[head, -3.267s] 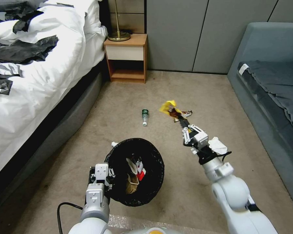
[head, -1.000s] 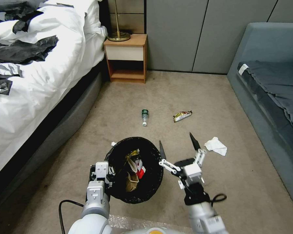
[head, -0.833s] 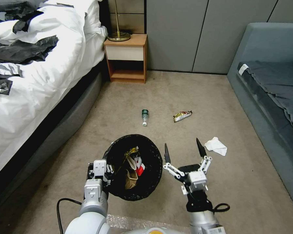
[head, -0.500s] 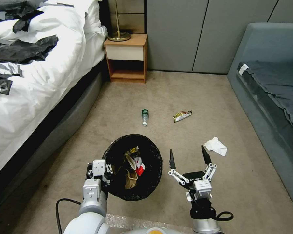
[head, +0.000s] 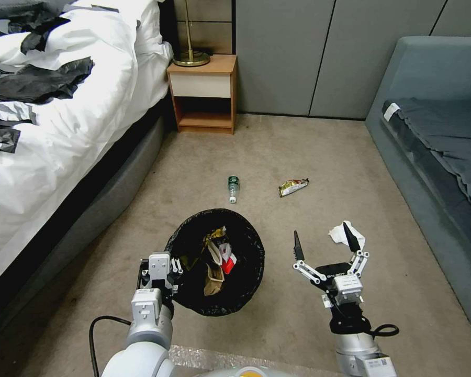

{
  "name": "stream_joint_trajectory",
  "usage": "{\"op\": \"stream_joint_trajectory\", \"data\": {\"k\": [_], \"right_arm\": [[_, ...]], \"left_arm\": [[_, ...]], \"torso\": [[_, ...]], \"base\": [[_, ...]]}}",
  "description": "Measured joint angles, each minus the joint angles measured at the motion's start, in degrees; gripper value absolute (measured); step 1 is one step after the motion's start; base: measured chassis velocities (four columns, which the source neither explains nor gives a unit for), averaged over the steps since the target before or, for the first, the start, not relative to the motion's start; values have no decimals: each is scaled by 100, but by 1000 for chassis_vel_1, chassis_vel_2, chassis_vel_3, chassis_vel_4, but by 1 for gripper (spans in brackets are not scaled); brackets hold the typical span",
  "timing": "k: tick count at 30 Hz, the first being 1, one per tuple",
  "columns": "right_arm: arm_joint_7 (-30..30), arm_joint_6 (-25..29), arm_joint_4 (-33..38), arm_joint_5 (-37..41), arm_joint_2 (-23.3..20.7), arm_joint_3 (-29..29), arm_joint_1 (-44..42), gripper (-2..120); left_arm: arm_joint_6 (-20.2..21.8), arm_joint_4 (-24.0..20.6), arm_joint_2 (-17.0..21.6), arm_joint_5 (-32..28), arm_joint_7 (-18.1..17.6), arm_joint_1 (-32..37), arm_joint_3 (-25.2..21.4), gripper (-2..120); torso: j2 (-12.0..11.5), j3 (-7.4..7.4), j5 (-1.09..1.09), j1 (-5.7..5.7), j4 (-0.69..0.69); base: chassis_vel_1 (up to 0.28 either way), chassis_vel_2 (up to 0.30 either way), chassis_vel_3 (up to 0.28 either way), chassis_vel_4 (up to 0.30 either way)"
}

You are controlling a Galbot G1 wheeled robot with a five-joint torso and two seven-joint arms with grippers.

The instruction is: Pick up the trash bin, then pick up the garbage from the floor and place it into the trash bin.

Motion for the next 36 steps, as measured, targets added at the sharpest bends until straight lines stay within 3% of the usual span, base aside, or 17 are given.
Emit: {"op": "stream_joint_trajectory", "data": {"k": [15,36], "right_arm": [[-99,98,-2,405,-69,41,78,100],[89,-83,-26,463,-12,-110,158,100]], "left_arm": [[108,18,-10,-26,-15,7,22,0],[-48,22,19,-203,-89,-9,40,0]], "torso": [[0,0,0,0,0],[0,0,0,0,-2]], "base": [[-21,-21,-18,-23],[-105,-107,-105,-100]]}}
